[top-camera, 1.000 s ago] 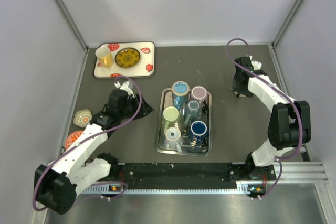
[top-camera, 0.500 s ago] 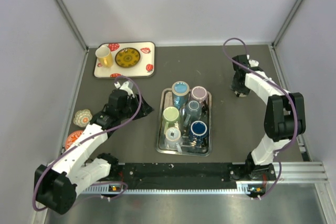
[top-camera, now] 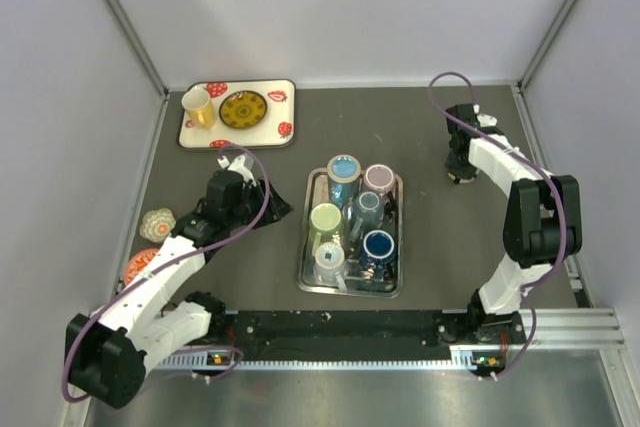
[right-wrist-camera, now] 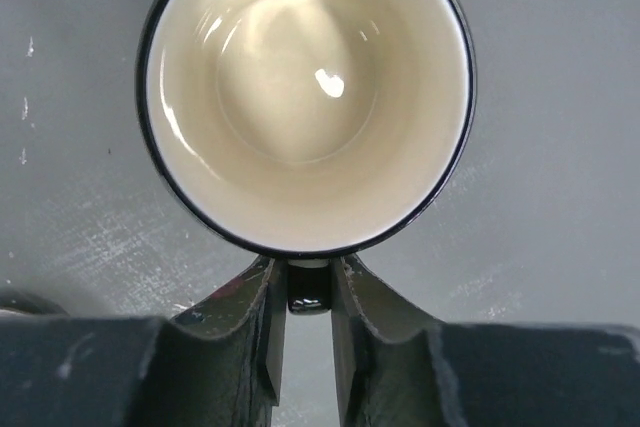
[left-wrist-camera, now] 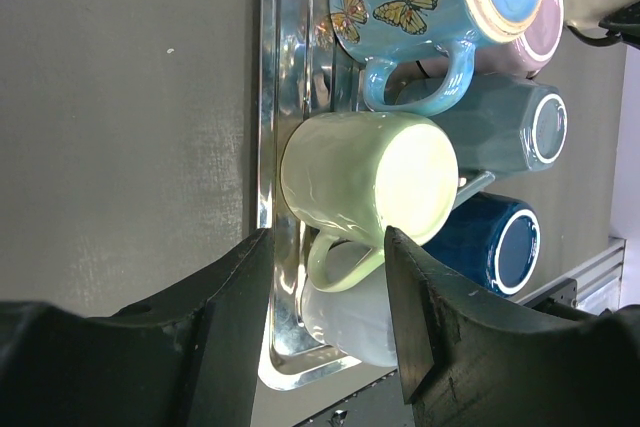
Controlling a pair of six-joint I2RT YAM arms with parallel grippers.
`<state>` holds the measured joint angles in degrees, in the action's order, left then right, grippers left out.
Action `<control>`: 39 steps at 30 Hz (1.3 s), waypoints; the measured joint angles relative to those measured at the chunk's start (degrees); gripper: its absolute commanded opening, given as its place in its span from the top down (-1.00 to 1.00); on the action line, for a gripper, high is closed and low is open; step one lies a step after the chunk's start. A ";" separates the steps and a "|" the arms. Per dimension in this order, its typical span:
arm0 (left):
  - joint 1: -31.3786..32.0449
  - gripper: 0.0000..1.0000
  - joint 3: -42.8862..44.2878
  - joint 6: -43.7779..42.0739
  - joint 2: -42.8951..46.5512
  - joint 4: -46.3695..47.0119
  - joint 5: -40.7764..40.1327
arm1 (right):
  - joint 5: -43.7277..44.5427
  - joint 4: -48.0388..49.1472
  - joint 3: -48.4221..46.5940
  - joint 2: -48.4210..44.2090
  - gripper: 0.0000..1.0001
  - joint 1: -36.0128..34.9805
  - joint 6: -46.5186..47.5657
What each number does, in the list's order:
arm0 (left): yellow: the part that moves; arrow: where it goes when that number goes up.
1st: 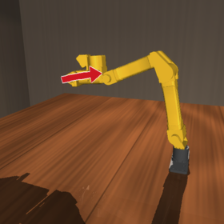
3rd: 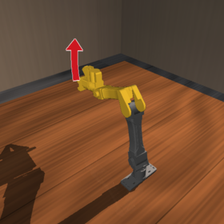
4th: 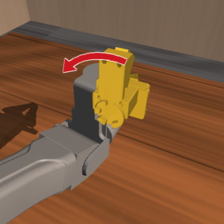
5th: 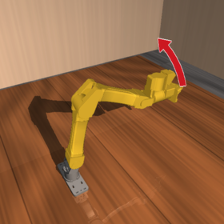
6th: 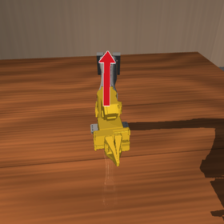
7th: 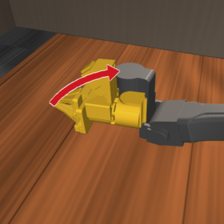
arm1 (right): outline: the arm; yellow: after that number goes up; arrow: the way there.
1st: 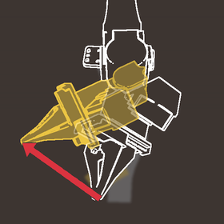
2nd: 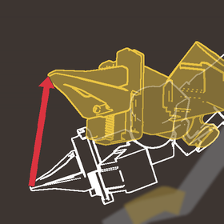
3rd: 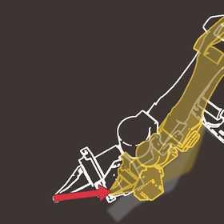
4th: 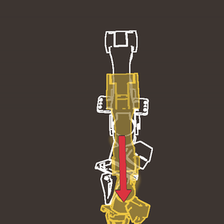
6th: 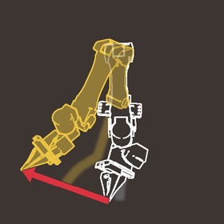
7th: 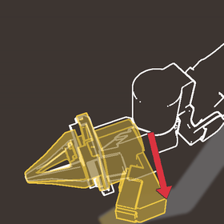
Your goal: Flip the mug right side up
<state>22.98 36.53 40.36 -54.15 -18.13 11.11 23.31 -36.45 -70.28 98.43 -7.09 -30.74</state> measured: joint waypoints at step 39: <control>0.00 -0.11 0.92 -1.11 7.13 0.07 -1.77 | -6.91 -1.97 9.88 -29.38 1.00 -3.85 3.93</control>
<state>22.98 37.45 39.24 -47.03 -18.06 9.34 16.40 -38.41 -60.40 69.06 -10.94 -26.81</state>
